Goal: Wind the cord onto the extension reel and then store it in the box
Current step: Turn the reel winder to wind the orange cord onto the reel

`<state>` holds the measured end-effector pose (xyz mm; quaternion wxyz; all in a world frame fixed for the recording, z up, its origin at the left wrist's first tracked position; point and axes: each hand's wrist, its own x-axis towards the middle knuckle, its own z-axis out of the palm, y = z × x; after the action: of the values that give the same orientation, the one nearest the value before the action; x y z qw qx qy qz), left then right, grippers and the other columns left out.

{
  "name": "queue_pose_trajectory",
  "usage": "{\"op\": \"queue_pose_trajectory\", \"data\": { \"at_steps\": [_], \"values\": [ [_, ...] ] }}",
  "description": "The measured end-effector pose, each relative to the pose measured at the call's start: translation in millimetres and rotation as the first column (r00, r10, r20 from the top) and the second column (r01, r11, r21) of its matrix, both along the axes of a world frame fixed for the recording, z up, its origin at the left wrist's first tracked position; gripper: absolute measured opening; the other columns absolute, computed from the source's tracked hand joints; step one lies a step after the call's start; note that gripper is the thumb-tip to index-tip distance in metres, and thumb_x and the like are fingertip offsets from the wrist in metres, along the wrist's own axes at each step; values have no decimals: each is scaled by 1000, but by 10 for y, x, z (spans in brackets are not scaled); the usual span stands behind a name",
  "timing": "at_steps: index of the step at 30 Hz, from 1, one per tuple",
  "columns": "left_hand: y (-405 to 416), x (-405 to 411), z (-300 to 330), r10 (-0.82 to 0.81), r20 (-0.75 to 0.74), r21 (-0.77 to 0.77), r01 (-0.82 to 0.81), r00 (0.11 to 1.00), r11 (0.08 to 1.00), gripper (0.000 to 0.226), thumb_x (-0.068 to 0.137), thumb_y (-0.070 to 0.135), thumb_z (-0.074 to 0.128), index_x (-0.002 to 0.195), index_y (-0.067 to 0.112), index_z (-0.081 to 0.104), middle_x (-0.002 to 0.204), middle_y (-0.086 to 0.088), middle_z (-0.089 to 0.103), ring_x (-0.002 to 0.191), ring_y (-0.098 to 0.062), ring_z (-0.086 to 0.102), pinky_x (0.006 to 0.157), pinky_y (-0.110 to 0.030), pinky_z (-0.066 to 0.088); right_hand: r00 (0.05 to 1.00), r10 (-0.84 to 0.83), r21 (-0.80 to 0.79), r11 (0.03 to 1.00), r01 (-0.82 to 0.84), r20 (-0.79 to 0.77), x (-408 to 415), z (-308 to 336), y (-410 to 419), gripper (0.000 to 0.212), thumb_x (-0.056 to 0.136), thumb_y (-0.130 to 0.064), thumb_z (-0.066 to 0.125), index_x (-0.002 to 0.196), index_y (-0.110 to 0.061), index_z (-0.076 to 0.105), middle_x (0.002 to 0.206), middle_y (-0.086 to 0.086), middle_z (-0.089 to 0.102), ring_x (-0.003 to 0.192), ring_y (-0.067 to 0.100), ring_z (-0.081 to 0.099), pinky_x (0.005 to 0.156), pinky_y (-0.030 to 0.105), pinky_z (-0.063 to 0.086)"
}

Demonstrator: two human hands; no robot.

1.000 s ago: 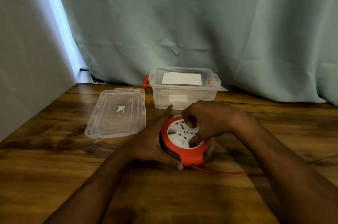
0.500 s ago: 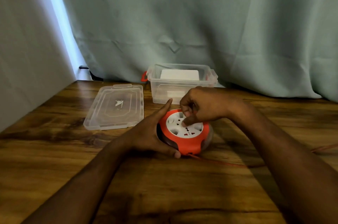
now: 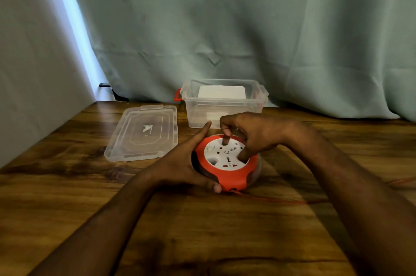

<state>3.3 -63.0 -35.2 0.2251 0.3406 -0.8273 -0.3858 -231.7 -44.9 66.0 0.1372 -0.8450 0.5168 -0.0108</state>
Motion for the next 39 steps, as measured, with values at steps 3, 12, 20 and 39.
{"op": "queue_pose_trajectory", "data": {
  "at_steps": [3,12,20,39],
  "values": [
    [10,0,11,9,1,1,-9,1000,1000,156,44,64,96,162,47,-4,150,29,37,132,6,47,103,-10,46,1000,1,-39,999,-2,-27,19,23,42,50,69,-39,93,94,-27,52,95,-11,64,87,10,61,60,25,45],
    [26,-30,25,13,24,6,-13,1000,1000,154,45,67,95,162,47,-3,157,23,35,141,-4,44,110,-19,46,988,-53,-149,988,31,-143,145,-45,99,45,75,-68,80,74,-30,56,88,-15,65,83,10,70,56,21,50],
    [23,-20,32,39,54,17,-40,998,999,155,39,73,92,162,44,3,136,47,32,125,14,43,91,3,42,997,61,-133,990,-54,44,36,56,71,25,79,-24,86,83,-25,61,87,-12,67,82,1,63,65,26,51],
    [38,-20,65,63,76,30,-65,995,997,157,34,77,89,163,39,8,125,50,31,109,29,40,80,9,38,1000,4,10,1000,-4,11,-45,61,53,44,70,-28,95,83,-23,54,99,-4,72,99,16,66,70,29,55]
  ]
}}
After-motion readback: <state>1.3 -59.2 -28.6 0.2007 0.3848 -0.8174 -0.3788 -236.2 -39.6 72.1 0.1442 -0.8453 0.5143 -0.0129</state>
